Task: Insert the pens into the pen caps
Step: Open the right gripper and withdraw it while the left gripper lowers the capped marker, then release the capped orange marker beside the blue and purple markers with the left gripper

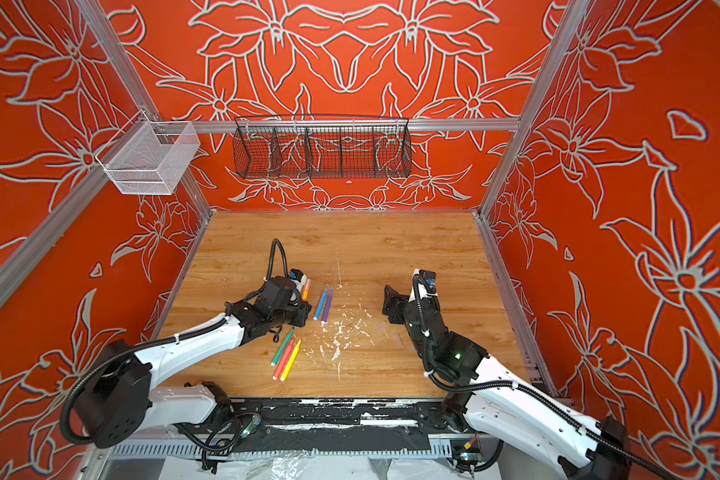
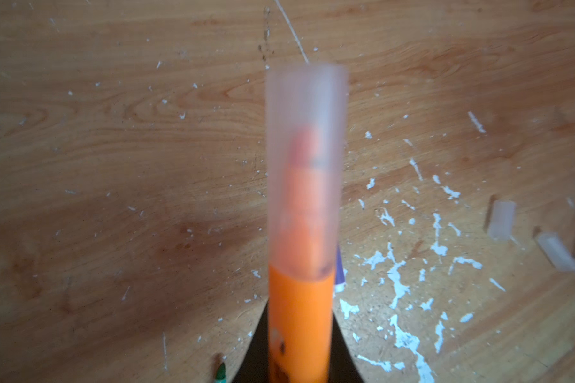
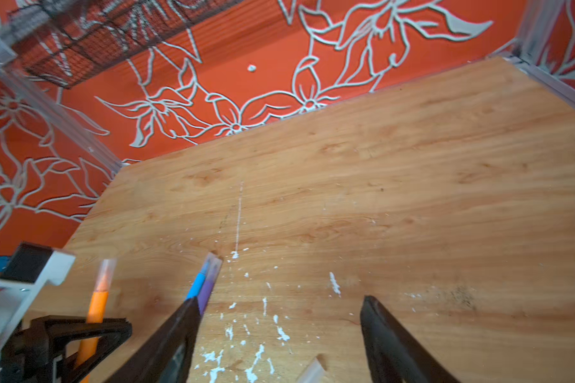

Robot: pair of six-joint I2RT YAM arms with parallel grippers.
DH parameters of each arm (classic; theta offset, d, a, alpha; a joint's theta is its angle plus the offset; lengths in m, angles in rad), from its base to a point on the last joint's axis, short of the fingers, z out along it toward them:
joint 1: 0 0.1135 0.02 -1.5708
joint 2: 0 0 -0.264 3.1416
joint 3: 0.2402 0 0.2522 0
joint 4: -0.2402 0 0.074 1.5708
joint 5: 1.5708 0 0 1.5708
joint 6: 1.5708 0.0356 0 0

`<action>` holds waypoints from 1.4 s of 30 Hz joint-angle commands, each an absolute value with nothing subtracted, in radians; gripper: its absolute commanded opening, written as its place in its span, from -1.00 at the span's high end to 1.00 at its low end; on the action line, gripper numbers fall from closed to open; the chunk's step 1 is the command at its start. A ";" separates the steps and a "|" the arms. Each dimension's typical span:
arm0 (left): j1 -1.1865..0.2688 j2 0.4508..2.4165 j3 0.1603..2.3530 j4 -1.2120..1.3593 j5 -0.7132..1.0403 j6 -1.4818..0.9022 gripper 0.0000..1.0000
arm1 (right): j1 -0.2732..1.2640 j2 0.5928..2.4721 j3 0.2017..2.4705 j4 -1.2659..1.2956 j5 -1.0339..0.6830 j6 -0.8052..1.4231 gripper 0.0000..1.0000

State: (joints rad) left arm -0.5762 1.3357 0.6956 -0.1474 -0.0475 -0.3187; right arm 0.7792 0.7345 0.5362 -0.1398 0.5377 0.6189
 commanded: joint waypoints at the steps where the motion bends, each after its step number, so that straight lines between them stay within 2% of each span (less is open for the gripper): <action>1: -0.570 1.397 0.747 -0.172 -0.083 -0.347 1.00 | 0.713 0.764 0.516 -0.181 0.532 0.563 -0.59; 10: -0.554 1.583 0.847 -0.215 -0.126 -0.341 1.00 | 0.527 0.919 0.512 -0.106 0.552 0.465 -0.61; 17: -0.551 1.712 0.932 -0.264 -0.144 -0.347 1.00 | 0.383 1.026 0.504 -0.050 0.555 0.475 -0.51; 22: -0.551 1.730 0.936 -0.254 -0.146 -0.341 0.57 | 0.353 1.008 0.466 0.005 0.540 0.476 -0.51; 26: -0.551 1.721 0.959 -0.285 -0.146 -0.322 0.42 | 0.351 0.990 0.448 0.016 0.543 0.484 -0.51; 30: -0.551 1.654 0.963 -0.318 -0.158 -0.300 0.23 | 0.351 0.983 0.433 0.035 0.548 0.489 -0.51; 32: -0.551 1.596 0.954 -0.342 -0.172 -0.293 0.22 | 0.351 0.988 0.434 0.040 0.542 0.487 -0.50; 42: -0.601 1.063 0.691 -0.463 -0.098 -0.386 0.13 | 0.351 1.023 0.456 0.031 0.500 0.469 -0.44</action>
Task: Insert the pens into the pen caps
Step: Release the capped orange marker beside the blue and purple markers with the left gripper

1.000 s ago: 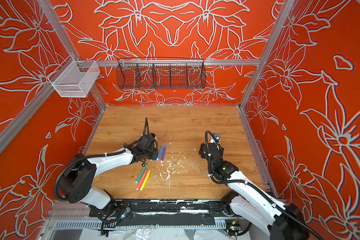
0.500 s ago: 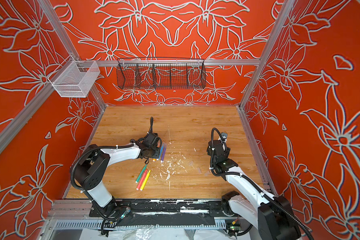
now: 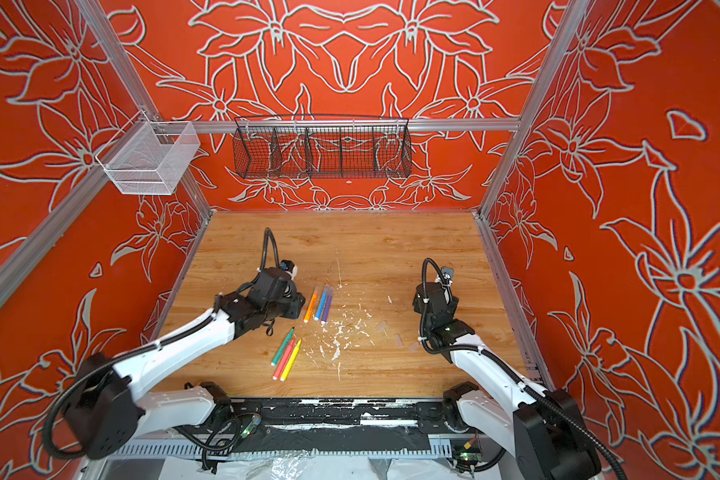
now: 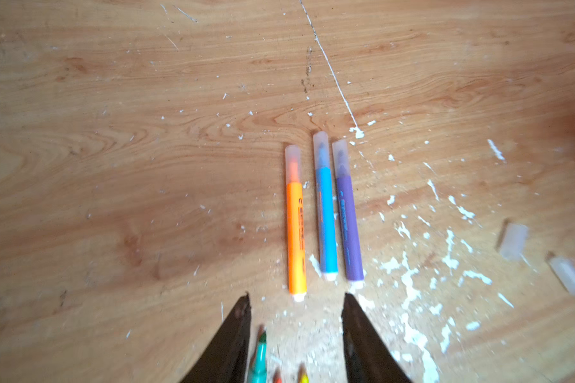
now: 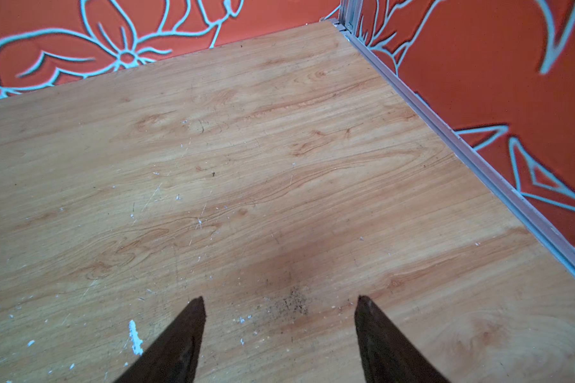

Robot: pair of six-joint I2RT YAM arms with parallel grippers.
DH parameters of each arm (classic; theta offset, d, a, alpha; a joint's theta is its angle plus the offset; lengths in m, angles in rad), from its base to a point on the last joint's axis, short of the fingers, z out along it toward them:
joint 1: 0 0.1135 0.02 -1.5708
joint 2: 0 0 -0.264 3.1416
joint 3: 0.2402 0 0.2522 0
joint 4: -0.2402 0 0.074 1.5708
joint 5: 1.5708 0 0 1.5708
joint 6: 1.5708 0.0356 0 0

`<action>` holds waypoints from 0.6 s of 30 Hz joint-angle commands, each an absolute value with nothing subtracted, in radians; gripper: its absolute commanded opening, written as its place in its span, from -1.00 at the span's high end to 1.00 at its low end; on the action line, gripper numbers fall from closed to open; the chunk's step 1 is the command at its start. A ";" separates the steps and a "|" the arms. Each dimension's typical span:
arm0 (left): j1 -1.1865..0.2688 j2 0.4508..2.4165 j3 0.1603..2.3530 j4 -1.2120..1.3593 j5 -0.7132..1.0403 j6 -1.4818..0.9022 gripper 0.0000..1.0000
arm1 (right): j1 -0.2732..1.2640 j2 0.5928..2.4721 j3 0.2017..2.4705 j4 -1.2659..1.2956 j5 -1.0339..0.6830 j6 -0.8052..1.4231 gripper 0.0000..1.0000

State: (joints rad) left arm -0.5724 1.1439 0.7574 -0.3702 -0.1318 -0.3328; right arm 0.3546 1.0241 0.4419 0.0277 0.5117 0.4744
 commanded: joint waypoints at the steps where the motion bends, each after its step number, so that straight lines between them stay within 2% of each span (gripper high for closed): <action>1: -0.620 1.024 0.667 -0.474 -0.092 -0.403 0.14 | 0.351 1.021 0.453 0.029 0.499 0.471 -0.44; 3: -0.673 0.936 0.627 -0.504 -0.087 -0.445 0.14 | 0.351 1.009 0.447 0.027 0.488 0.469 -0.44; 7: -0.792 0.883 0.596 -0.555 -0.114 -0.521 0.16 | 0.351 0.974 0.423 0.038 0.472 0.465 -0.44; 11: -0.880 0.954 0.614 -0.625 -0.170 -0.613 0.29 | 0.351 0.953 0.408 0.046 0.470 0.465 -0.45; 18: -1.004 1.030 0.601 -0.655 -0.262 -0.728 0.32 | 0.351 0.976 0.423 0.042 0.445 0.456 -0.43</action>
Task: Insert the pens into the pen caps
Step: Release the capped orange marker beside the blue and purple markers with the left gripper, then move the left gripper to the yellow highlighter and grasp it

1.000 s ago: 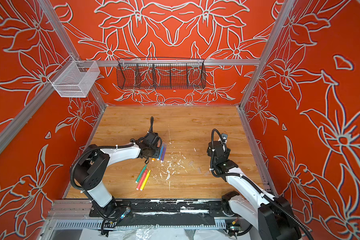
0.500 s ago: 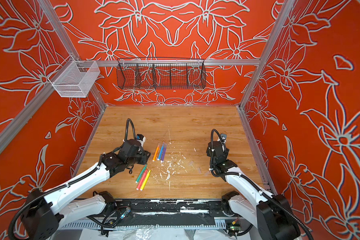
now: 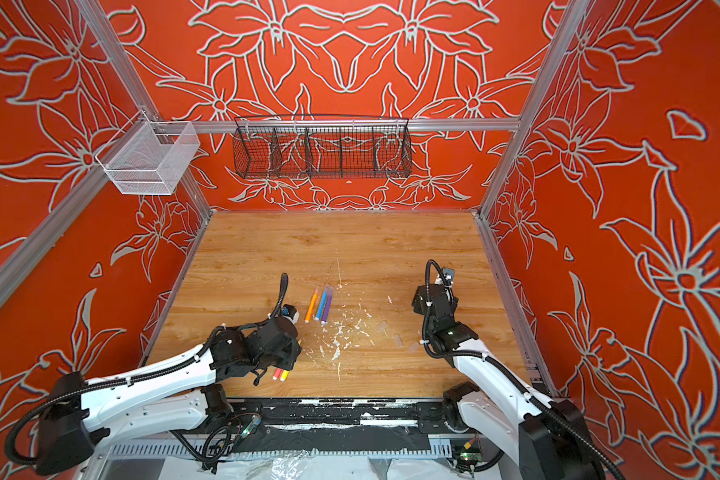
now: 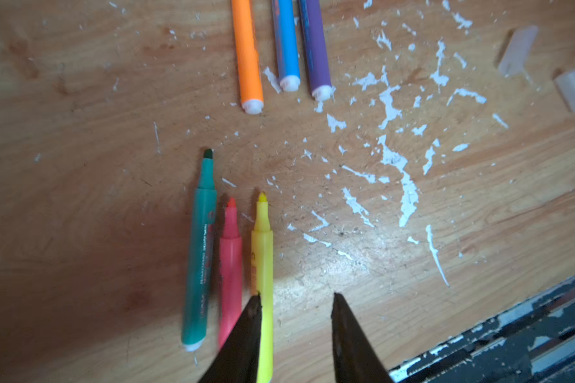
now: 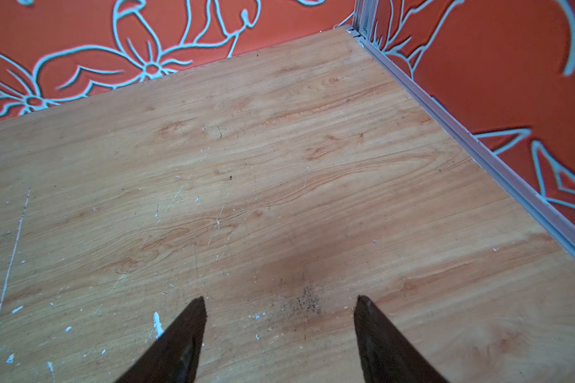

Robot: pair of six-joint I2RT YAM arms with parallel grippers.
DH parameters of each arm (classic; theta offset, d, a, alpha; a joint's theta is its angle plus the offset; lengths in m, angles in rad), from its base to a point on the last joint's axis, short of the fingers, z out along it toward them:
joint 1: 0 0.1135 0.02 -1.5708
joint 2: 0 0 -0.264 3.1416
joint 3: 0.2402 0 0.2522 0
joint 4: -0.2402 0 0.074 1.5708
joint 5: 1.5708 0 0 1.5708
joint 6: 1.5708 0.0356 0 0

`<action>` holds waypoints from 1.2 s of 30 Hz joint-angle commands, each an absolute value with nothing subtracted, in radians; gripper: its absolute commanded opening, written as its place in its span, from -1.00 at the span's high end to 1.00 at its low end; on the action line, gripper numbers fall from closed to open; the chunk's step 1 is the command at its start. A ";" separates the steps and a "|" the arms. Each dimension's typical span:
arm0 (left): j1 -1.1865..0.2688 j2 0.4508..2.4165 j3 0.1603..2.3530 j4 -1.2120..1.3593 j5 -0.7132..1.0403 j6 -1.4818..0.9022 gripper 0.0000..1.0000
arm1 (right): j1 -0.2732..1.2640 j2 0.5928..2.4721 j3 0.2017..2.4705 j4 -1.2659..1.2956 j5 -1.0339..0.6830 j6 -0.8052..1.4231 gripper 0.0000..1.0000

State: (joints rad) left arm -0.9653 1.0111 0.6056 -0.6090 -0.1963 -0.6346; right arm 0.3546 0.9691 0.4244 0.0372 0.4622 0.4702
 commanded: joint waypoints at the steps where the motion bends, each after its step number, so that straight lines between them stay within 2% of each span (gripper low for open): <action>1: -1.010 1.037 0.597 -0.656 -0.265 -0.736 0.33 | 0.351 0.976 0.422 0.041 0.443 0.456 -0.43; 20: -1.081 1.132 0.549 -0.658 -0.320 -0.902 0.34 | 0.351 0.990 0.432 0.032 0.427 0.453 -0.43; 24: -1.096 1.168 0.544 -0.632 -0.311 -0.914 0.42 | 0.351 0.990 0.434 0.029 0.420 0.451 -0.42; 30: -1.112 1.244 0.537 -0.591 -0.304 -0.936 0.44 | 0.351 0.951 0.414 0.032 0.411 0.453 -0.42; 36: -1.152 1.310 0.523 -0.540 -0.300 -0.970 0.63 | 0.351 0.924 0.397 0.037 0.411 0.454 -0.43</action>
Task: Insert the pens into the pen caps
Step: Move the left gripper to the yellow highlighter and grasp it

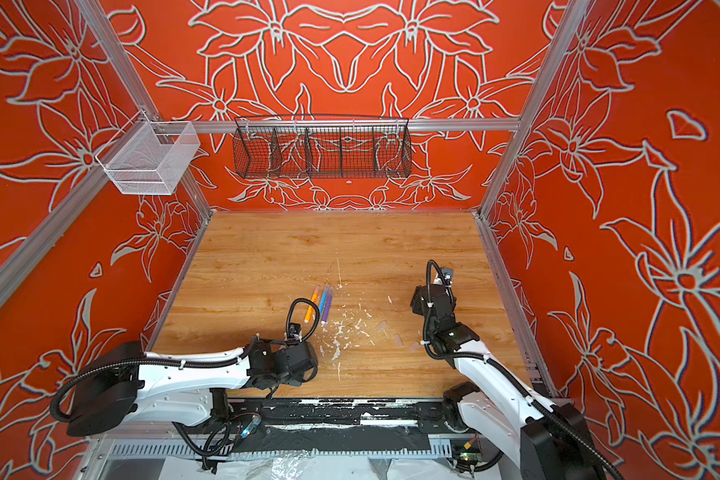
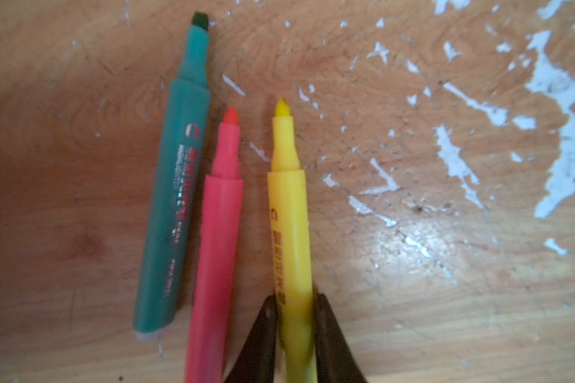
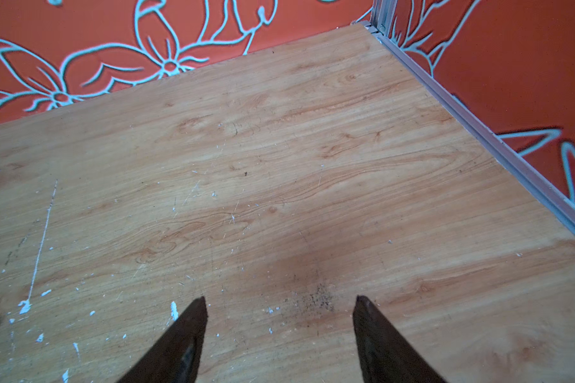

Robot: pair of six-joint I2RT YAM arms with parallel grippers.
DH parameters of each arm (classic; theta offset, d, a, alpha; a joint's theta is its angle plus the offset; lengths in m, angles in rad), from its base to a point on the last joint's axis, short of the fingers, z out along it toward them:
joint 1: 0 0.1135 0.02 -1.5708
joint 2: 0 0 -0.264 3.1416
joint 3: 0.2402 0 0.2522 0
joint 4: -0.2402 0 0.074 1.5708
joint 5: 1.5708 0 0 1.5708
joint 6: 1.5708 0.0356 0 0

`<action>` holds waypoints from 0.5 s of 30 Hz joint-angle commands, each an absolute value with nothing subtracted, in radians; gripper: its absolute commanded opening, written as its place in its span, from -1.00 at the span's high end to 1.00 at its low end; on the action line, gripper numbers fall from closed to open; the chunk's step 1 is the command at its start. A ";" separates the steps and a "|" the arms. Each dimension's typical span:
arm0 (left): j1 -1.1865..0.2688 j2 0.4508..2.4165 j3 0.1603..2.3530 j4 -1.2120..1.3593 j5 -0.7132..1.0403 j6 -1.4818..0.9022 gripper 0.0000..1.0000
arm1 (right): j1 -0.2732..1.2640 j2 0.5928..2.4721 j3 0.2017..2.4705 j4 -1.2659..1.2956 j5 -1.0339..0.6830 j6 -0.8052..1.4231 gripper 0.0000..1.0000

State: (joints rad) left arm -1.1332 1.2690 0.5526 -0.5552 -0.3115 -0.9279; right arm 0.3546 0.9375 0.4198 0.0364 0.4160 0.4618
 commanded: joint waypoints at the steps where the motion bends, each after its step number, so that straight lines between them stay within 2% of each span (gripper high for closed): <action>1: -1.157 1.317 0.518 -0.534 -0.300 -0.977 0.69 | 0.350 0.923 0.397 0.037 0.410 0.454 -0.43; 4: -1.163 1.324 0.515 -0.537 -0.308 -0.989 0.88 | 0.351 0.928 0.399 0.035 0.410 0.454 -0.43; 10: -1.165 1.269 0.497 -0.515 -0.328 -0.965 0.92 | 0.351 0.930 0.422 -0.021 0.390 0.481 -0.43; 12: -1.166 1.232 0.495 -0.505 -0.347 -0.936 0.92 | 0.352 0.926 0.445 -0.089 0.303 0.529 -0.43; 15: -1.159 1.148 0.526 -0.493 -0.377 -0.852 0.94 | 0.378 0.896 0.415 -0.047 0.101 0.618 -0.42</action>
